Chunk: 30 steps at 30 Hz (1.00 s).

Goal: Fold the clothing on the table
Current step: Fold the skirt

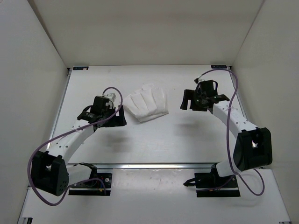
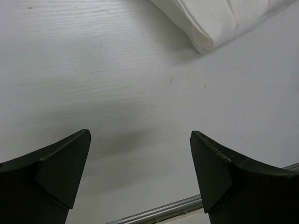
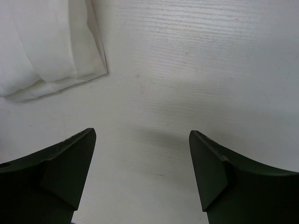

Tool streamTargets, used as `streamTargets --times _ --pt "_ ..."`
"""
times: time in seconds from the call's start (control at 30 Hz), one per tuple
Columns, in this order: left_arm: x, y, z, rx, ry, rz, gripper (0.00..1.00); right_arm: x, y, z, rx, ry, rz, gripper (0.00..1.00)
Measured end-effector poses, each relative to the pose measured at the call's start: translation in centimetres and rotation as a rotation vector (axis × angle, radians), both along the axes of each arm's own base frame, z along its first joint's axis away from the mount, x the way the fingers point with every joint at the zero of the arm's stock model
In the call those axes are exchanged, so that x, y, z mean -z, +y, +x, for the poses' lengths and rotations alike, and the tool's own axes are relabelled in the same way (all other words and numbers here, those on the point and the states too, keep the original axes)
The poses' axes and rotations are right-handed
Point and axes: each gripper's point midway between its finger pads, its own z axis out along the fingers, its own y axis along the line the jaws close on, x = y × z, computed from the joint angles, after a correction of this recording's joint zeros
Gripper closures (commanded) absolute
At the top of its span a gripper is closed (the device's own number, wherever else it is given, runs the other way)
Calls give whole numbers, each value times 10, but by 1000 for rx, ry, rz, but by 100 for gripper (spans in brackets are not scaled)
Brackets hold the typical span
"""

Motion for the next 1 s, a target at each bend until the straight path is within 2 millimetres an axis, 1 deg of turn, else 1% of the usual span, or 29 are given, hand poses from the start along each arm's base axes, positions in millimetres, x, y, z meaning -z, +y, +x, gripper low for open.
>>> streamTargets --times 0.1,0.17,0.23,0.4,0.47,0.53,0.6,0.73,0.83,1.0 --pt "4 -4 -5 14 7 10 2 -2 2 1 -9 -5 9 21" --pt "3 -6 -5 19 5 10 1 -6 3 6 -13 -11 8 21" --pt "2 -5 -3 12 -4 10 2 -12 5 16 -21 -29 7 20" --pt "-4 1 3 -29 -35 7 2 -29 11 49 -45 -76 2 19" --pt "-4 5 5 -47 -37 14 1 -31 14 61 -53 -87 -2 18" --pt "-3 10 6 -66 -35 26 2 -31 16 69 -59 -88 -1 18" --pt "-2 12 7 -72 -30 35 1 -28 17 73 -66 -80 8 18" --pt "-1 15 8 -85 -3 50 1 -17 11 74 -63 -39 27 8" --pt "5 21 9 -105 26 71 1 -12 5 71 -66 -15 37 7" --pt "24 32 9 -140 125 125 1 -10 -8 70 -53 -1 70 7"
